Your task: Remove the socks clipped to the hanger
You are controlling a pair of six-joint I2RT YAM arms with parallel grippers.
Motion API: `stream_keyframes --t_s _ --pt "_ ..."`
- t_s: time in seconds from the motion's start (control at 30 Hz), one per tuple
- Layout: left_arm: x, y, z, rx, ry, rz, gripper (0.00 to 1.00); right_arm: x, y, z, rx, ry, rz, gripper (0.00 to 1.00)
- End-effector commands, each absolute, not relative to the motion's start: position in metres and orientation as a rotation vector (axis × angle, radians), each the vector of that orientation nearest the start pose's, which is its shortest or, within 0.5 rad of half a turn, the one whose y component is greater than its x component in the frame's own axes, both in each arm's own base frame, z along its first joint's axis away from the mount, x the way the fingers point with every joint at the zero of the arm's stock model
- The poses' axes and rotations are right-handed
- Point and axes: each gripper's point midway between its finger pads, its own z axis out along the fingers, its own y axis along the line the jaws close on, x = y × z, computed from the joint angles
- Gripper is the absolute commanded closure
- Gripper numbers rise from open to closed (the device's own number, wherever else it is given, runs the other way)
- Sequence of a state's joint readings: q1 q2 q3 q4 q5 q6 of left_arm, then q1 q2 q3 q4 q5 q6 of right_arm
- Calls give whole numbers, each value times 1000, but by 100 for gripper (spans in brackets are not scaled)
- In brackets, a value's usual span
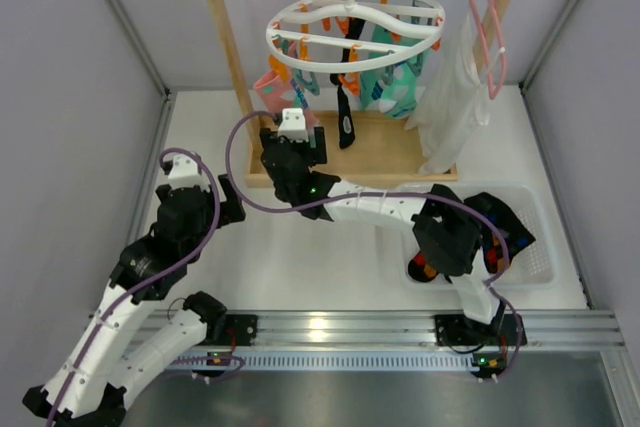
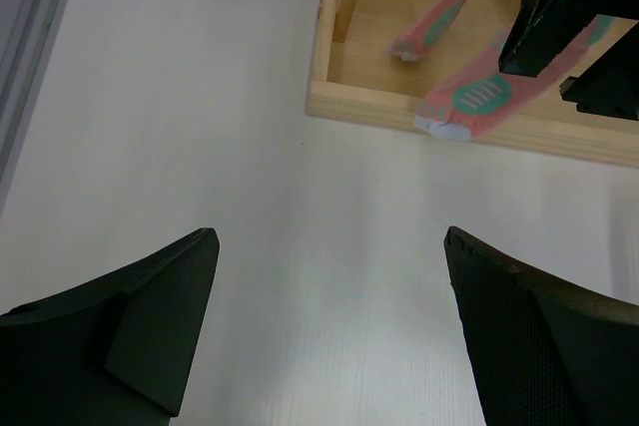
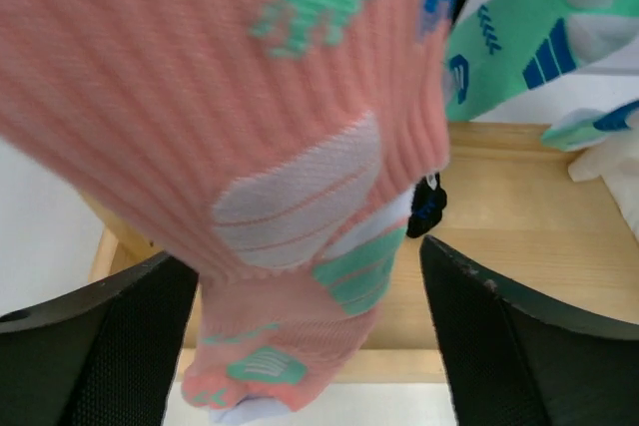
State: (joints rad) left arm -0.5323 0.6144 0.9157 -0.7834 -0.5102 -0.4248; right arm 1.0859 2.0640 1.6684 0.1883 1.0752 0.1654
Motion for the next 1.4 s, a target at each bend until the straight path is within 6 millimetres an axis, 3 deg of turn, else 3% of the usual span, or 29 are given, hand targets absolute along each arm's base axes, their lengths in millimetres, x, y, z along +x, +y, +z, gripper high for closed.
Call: stream_keyframes --t_s 0.0,0.07,0.1,0.2,0.27,0.3,0.33,0.4,0.43,0.47,0.5,0.53,0.57,0.63,0.67,0.73,0.77,0.83,0.87,0.93,0.97,1.03,1.07,1.2,1.37 --pt "223 -53 261 -202 1935 -145 2 394 384 252 127 1594 -85 18" --pt "222 -54 262 -197 1934 -154 2 394 378 248 144 1577 -71 33" --pt "222 -55 262 -196 1932 -158 2 393 376 251 143 1573 -70 51" --pt "222 -55 262 -193 1934 -158 2 392 371 251 128 1566 -75 80" --pt "222 -55 262 -191 1933 -159 2 388 368 251 110 1567 -50 88" --pt "222 -55 263 -189 1933 -156 2 385 368 250 102 1566 -28 97" --pt "223 -54 264 -191 1930 -154 2 381 364 259 106 1558 -2 100" --pt "223 -54 271 -189 1917 -158 2 373 362 249 61 1566 20 100" --pt "222 -56 274 -182 1915 -175 2 366 357 261 70 1554 51 100" --pt "221 -59 284 -181 1895 -205 2 357 357 245 15 1573 65 100" --pt "219 -67 290 -171 1892 -262 2 350 352 260 32 1556 129 100" --pt "218 -71 297 -166 1884 -296 2 344 348 257 29 1563 152 100" --pt "217 -74 314 -169 1852 -339 2 337 341 242 8 1584 154 100" --pt "218 -85 327 -154 1848 -400 2 327 339 247 -26 1593 230 100" --pt "218 -86 347 -155 1813 -426 2 321 339 238 -55 1614 259 100" --pt "225 -95 360 -144 1814 -449 2 312 334 245 -76 1614 308 100" --pt "222 -101 382 -122 1782 -501 2 308 331 237 -95 1627 311 100" --pt "230 -116 395 -93 1783 -552 2 299 332 244 -136 1622 373 100" --pt "228 -123 416 -72 1747 -606 2 293 333 238 -174 1640 398 100" --pt "237 -138 429 -46 1741 -657 2 285 330 244 -188 1633 441 100" --pt "236 -142 448 -35 1708 -689 2 281 327 236 -201 1650 447 100" --pt "247 -157 456 -11 1716 -731 2 273 326 241 -221 1643 506 100" --pt "247 -160 469 -3 1691 -751 2 268 328 237 -241 1655 533 100" --pt "272 -181 471 12 1725 -762 2 258 329 238 -266 1660 599 100" --pt "291 -188 469 -76 1732 -664 2 254 334 238 -274 1668 638 100"
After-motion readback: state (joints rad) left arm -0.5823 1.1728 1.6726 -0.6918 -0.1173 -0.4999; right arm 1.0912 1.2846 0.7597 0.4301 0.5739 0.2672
